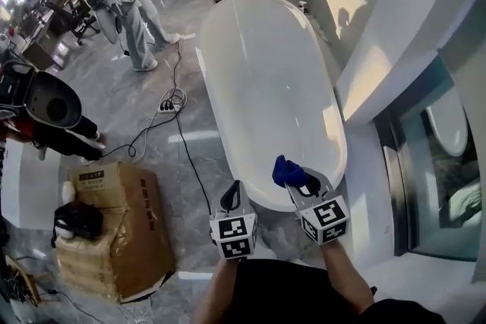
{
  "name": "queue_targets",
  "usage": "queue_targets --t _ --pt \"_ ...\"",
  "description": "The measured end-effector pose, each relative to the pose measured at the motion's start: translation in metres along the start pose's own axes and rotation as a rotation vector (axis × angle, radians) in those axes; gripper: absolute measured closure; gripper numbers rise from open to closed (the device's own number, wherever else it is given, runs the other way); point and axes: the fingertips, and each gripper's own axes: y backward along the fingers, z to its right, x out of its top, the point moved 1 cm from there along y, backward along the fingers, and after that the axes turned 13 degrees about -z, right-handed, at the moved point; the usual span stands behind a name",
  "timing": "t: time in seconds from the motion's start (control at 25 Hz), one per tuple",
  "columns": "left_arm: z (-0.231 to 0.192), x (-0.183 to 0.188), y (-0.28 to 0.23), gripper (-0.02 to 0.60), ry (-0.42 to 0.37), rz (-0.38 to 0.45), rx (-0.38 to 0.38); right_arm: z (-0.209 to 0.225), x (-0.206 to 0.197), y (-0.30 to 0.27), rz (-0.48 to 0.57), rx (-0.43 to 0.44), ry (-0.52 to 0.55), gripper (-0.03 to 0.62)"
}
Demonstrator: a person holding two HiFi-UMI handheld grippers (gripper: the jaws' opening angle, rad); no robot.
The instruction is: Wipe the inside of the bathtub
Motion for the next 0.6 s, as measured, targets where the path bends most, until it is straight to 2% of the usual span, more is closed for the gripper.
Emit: queue_targets --t 0.16,0.32,0.44,0.6 --pt "-0.044 0.023 -0.037 0.580 0.041 -0.033 -0.006 0.013 0.033 -0.049 -0.040 -0.008 0.018 0.494" --pt "-0.069 0.048 -0.083 0.580 0.011 -0.067 -0.029 0.030 0.053 -0.088 -0.075 -0.020 0.019 0.494" --pt "-0.061 0.067 -0.111 0.580 -0.017 -0.080 -0.061 0.047 0.048 -0.098 -0.111 -0.032 -0.015 0.494" --pt "-0.026 0.083 -0.137 0.580 -0.052 -0.101 -0.099 0.082 0.035 -0.091 -0.133 -0.052 -0.068 0.494"
